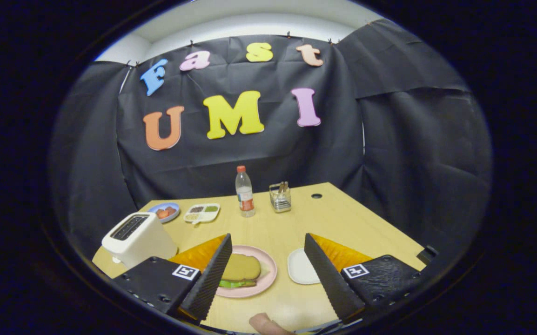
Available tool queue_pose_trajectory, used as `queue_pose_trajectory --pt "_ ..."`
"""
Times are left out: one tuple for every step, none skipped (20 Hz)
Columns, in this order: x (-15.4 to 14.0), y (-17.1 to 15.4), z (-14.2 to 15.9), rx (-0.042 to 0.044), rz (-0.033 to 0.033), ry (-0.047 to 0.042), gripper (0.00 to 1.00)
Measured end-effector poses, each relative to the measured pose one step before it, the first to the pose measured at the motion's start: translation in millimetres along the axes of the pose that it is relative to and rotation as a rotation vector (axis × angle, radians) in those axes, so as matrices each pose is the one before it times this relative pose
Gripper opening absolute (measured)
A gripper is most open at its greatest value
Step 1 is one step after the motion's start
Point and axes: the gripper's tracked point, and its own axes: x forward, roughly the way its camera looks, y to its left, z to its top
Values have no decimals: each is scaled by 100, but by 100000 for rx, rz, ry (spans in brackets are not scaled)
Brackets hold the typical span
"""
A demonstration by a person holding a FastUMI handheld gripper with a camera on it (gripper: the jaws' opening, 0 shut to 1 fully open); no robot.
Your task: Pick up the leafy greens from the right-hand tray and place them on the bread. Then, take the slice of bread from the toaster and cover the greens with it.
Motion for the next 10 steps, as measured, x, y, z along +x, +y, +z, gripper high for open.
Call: queue_pose_trajectory --pt "-1129 -347 922 -184 -479 -4089 96" --pt "-1150 -244 616 -677 -271 -3424 96" --pt "-1063 44 586 -654 400 -2638 96" --pt "-995 158 593 -660 456 -3033 96" --pt "-873 157 791 -123 593 -2955 96" --pt "-911 220 578 574 870 -2472 96" --pt "-707 507 552 757 1999 -2024 96" --pt "-452 402 269 116 1636 -1374 96" --pt "-266 39 242 -195 -206 -950 96" --pt "25 -148 391 274 -1010 -1215 96"
